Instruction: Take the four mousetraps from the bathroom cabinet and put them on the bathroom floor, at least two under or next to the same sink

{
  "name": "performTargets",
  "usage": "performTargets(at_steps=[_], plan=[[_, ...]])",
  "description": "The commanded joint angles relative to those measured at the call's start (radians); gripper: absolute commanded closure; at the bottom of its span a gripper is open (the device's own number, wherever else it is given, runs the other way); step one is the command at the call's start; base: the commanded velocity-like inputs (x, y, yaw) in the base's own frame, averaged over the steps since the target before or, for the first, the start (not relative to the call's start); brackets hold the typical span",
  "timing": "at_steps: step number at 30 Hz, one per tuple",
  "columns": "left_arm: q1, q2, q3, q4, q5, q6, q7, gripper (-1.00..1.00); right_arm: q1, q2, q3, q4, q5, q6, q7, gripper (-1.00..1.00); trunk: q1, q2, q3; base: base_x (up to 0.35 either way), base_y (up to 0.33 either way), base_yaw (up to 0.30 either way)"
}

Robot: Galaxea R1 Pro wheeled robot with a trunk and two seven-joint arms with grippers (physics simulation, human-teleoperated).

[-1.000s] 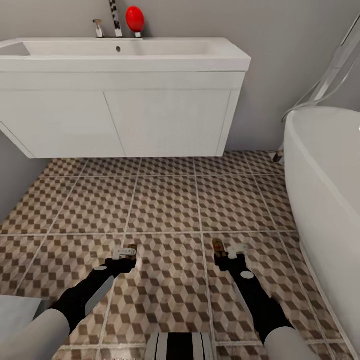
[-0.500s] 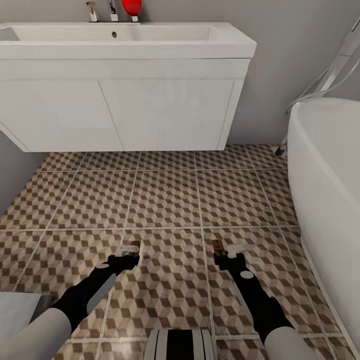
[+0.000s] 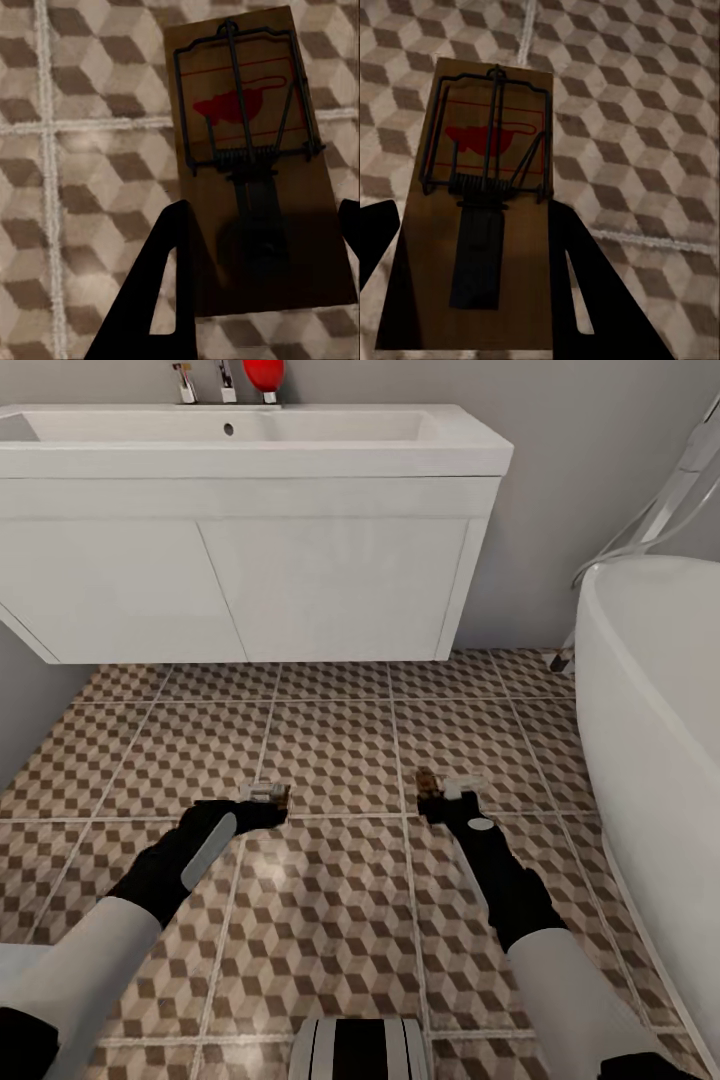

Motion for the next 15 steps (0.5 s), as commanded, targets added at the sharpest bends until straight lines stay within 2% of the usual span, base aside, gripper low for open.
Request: performTargets(at_steps=[1,4,6,10,13,15], plan=[[-0.031,-0.001,0.004,0.013,0.0,0.011,0.01,1.0,-0.019,0.008,0.002,0.018,0.009,0.008,-0.002,1.0,0.0,0.0,-0.001,0.0,0.0,0.0],[-0.068,-0.004,0.012,0.023,-0.033,0.022,0.009,1.0,-0.048,0.019,0.003,0.093,0.009,0.002,-0.001,1.0,0.0,0.0,-0.001,0.0,0.0,0.0],[-0.078,-0.003,0.014,0.018,-0.054,0.024,0.008,1.0,-0.057,0.022,0.003,0.142,0.009,-0.03,0.0,1.0,0.0,0.0,-0.001,0.0,0.0,0.0],[-0.084,0.0,0.011,-0.038,-0.069,0.027,0.009,1.0,-0.063,0.024,0.004,0.191,0.009,-0.107,0.0,1.0,0.0,0.0,-0.001,0.0,0.0,0.0],[-0.086,0.004,0.008,-0.094,-0.072,0.035,0.011,1.0,-0.063,0.024,0.004,0.203,0.009,-0.127,0.0,1.0,0.0,0.0,-0.001,0.0,0.0,0.0],[-0.087,0.005,0.007,-0.139,-0.074,0.068,0.013,1.0,-0.064,0.024,0.005,0.202,0.01,-0.135,-0.001,1.0,0.0,0.0,-0.001,0.0,0.0,0.0]])
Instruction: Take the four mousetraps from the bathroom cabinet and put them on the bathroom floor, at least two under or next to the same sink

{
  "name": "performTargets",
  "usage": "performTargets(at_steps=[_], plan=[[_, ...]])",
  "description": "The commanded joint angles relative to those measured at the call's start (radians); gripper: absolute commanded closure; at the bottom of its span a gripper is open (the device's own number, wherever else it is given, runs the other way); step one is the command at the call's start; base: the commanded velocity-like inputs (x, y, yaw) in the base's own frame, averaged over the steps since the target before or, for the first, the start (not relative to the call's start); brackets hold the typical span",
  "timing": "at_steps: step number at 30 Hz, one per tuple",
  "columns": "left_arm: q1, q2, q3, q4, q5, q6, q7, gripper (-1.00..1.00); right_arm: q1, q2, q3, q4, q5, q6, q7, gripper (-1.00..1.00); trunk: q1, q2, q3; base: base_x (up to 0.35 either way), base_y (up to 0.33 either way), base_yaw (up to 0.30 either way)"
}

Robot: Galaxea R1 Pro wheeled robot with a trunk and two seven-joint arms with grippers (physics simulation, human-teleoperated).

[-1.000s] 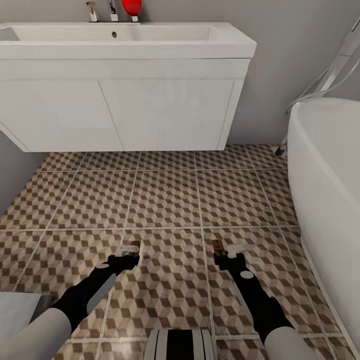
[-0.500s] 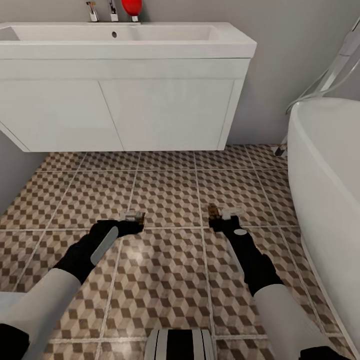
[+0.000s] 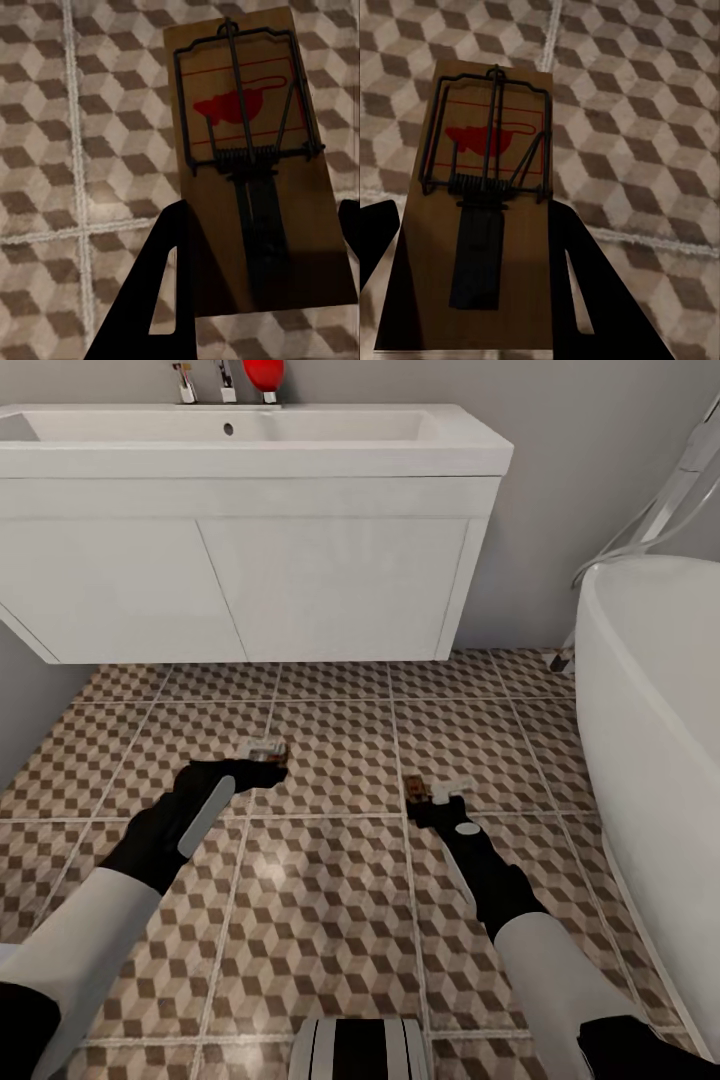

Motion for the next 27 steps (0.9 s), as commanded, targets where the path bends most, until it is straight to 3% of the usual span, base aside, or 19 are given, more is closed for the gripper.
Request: performTargets(at_steps=[1,3,9,15,27], plan=[[-0.001,0.001,-0.004,-0.013,0.009,0.018,0.01,1.0,0.0,0.0,0.003,-0.004,0.01,0.006,-0.002,1.0,0.0,0.0,-0.001,0.0,0.0,0.0],[-0.001,0.002,-0.004,-0.022,0.009,0.035,0.01,1.0,0.0,0.0,0.012,-0.007,0.011,0.004,-0.001,1.0,0.0,0.0,-0.001,0.0,0.0,0.0],[-0.001,0.002,-0.003,-0.034,0.007,0.07,0.011,1.0,0.0,-0.011,0.103,-0.071,0.012,0.007,0.028,1.0,0.0,0.0,-0.001,0.0,0.0,0.0],[-0.001,0.003,-0.003,-0.06,0.007,0.103,0.011,1.0,0.0,-0.013,0.112,-0.089,0.014,0.009,0.041,1.0,0.003,-0.002,-0.026,0.0,0.0,0.0],[-0.001,0.008,-0.005,-0.084,0.007,0.107,0.011,1.0,0.0,-0.014,0.112,-0.091,0.015,0.009,0.041,1.0,0.008,-0.004,-0.09,0.0,0.0,0.0]])
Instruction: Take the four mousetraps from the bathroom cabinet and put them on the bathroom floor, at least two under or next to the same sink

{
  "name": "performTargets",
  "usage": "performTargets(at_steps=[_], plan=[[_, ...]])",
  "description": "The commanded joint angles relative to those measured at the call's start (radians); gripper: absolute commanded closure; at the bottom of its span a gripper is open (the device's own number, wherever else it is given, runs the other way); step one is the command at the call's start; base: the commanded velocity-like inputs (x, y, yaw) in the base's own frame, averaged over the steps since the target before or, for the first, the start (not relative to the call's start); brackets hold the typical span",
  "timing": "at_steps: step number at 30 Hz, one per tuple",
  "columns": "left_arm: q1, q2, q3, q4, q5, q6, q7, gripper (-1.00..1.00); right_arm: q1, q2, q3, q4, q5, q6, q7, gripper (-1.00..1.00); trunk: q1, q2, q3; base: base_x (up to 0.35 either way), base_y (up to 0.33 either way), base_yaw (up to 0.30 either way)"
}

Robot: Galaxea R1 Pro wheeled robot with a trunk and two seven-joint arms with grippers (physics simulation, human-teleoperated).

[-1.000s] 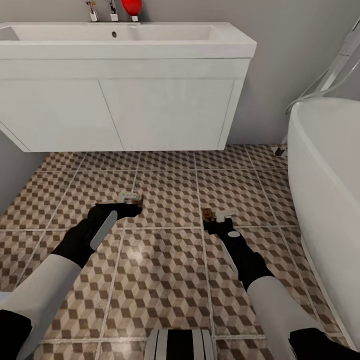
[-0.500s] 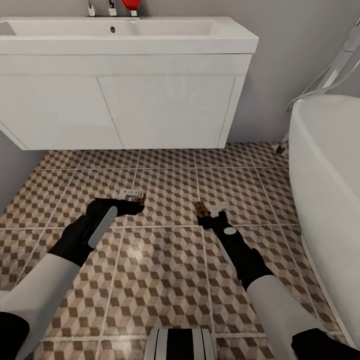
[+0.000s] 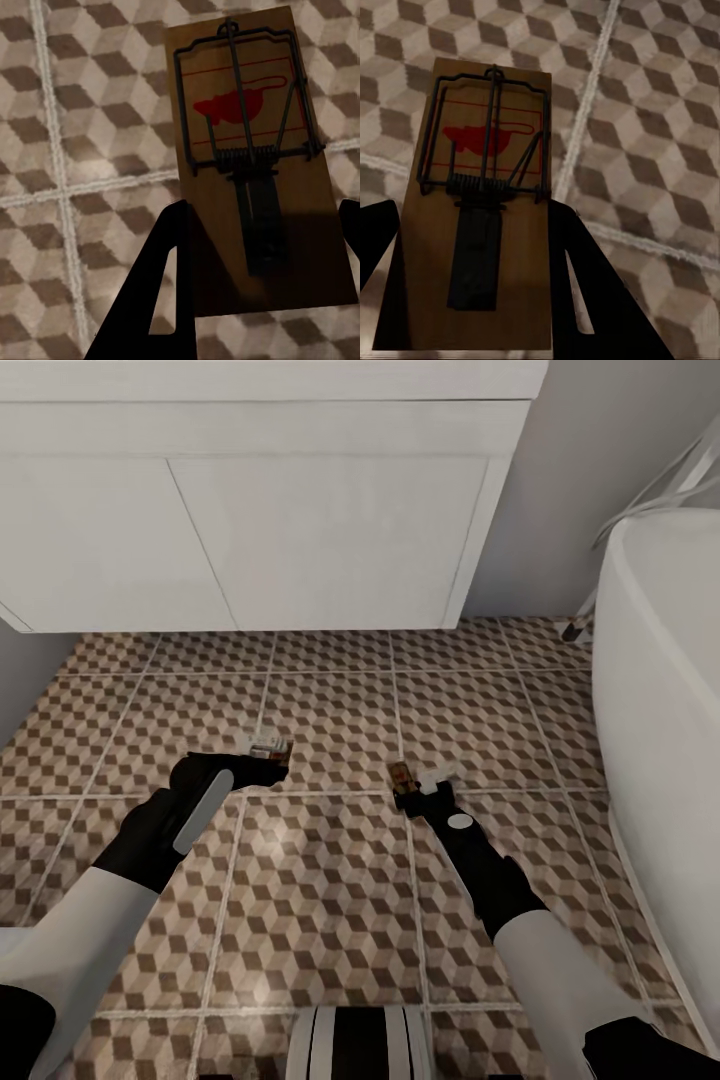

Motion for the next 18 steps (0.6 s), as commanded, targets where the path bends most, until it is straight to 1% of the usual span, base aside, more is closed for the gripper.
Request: performTargets(at_steps=[1,9,18], plan=[[-0.001,0.001,-0.003,-0.001,0.01,0.002,0.01,1.0,0.0,0.0,0.0,-0.002,0.011,0.006,0.002,1.0,0.0,-0.001,-0.006,0.0,0.0,0.0],[-0.001,0.001,-0.003,0.0,0.01,0.001,0.009,1.0,0.0,-0.003,-0.004,-0.002,0.011,0.001,-0.004,1.0,0.004,-0.002,-0.05,0.0,0.0,0.0],[0.003,0.001,-0.005,0.012,0.01,-0.005,0.006,1.0,0.0,-0.003,-0.008,-0.002,0.011,0.0,-0.039,1.0,0.008,-0.005,-0.099,0.0,0.0,0.0]])
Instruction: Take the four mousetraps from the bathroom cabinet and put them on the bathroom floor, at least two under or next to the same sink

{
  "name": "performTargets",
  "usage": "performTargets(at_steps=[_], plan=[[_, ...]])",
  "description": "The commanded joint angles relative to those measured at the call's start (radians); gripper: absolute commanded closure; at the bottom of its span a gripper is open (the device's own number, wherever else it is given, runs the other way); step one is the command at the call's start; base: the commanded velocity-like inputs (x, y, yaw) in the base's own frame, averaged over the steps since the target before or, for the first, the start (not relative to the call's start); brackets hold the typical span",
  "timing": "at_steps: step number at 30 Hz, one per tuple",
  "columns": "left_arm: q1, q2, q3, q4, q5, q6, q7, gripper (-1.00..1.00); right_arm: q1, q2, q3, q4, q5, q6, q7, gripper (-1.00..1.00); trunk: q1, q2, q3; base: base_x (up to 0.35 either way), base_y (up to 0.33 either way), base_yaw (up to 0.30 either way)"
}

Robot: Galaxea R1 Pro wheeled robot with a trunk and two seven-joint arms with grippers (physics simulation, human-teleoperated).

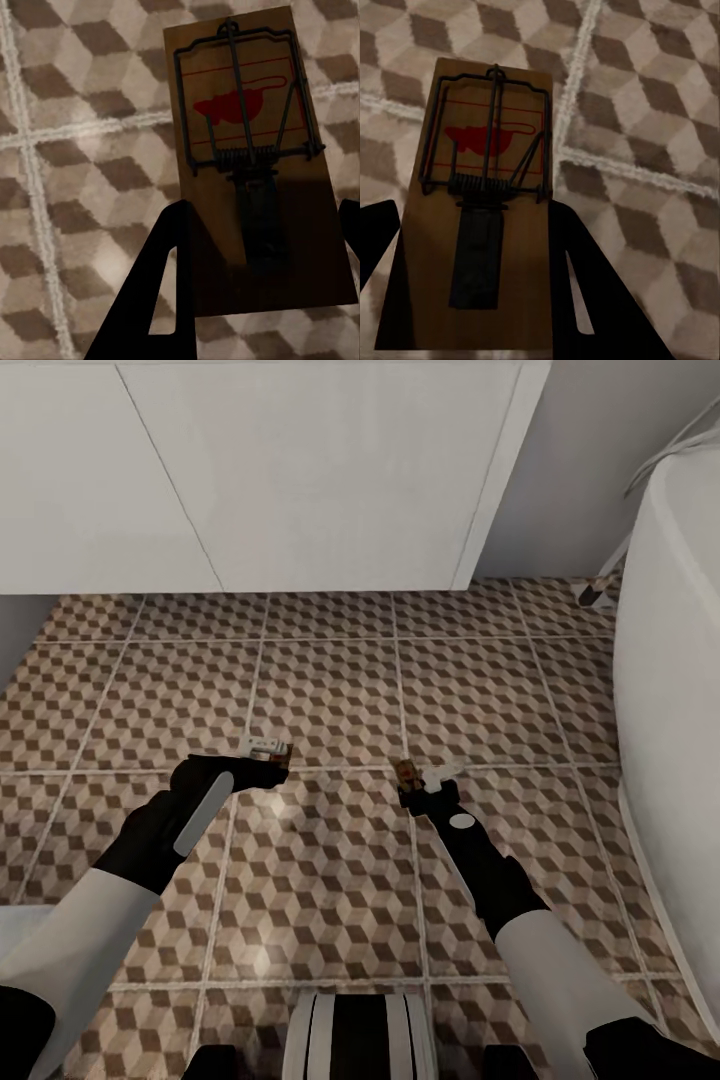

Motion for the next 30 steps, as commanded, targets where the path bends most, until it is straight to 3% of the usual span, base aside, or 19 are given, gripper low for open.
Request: performTargets(at_steps=[1,12,19,21,25,30], plan=[[-0.001,0.001,-0.003,-0.001,0.01,0.002,0.01,1.0,0.0,0.0,0.001,-0.002,0.01,0.007,-0.006,1.0,0.0,-0.001,-0.006,0.0,0.0,0.0],[0.001,0.001,-0.004,-0.008,0.01,0.001,0.01,1.0,0.0,0.001,0.002,-0.003,0.01,-0.027,-0.015,1.0,0.005,-0.003,-0.066,0.0,0.0,0.0],[0.001,0.001,-0.003,-0.004,0.01,-0.002,0.01,1.0,0.0,0.001,0.007,-0.003,0.01,-0.035,-0.034,1.0,0.005,-0.003,-0.077,0.0,0.0,0.0],[0.001,0.001,-0.004,-0.003,0.01,-0.011,0.01,1.0,0.0,0.0,0.007,-0.003,0.01,-0.079,-0.037,1.0,0.005,-0.003,-0.079,0.0,0.0,0.0],[0.001,0.001,-0.005,-0.001,0.011,-0.089,0.01,1.0,0.0,0.001,0.006,-0.002,0.011,-0.178,-0.038,1.0,0.005,-0.003,-0.08,0.0,0.0,0.0],[0.003,-0.001,-0.026,-0.001,0.011,-0.138,0.01,1.0,0.0,0.002,0.005,0.002,0.011,-0.209,-0.042,1.0,0.005,-0.003,-0.08,0.0,0.0,0.0]])
